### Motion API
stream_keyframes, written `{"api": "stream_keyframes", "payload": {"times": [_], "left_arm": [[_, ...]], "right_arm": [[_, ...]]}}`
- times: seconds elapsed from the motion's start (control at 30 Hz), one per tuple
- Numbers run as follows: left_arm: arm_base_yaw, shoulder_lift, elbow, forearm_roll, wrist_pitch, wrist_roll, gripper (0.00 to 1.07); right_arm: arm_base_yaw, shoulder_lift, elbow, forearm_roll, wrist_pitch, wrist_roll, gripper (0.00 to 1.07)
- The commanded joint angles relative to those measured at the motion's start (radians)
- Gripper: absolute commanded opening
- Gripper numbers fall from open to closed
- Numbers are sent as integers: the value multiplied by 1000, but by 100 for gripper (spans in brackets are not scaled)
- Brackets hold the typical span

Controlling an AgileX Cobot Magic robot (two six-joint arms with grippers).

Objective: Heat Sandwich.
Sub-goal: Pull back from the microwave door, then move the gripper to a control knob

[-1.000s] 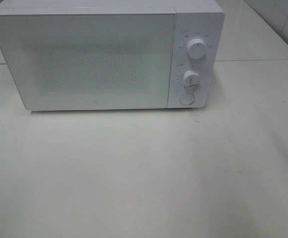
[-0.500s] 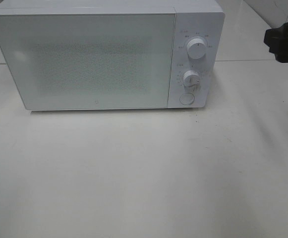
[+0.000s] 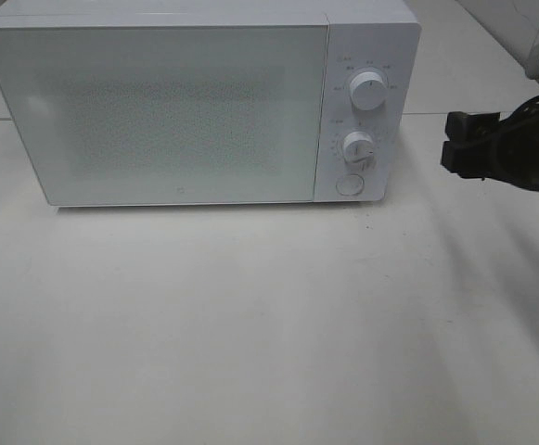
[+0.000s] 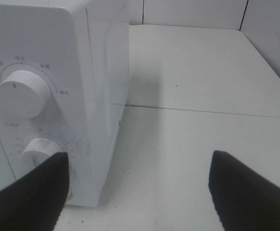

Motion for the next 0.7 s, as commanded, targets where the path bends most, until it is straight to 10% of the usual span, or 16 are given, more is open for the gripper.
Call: {"api": "stream_keyframes", "payload": {"times": [0.03,0.7], "left_arm": [[3,-27,3,-8,1,-3,101],[3,-27,3,-8,1,-3,101]], "right_arm": [[68,29,3,106,-66,-30,76],[414,228,3,449,-351,-101,76]]}}
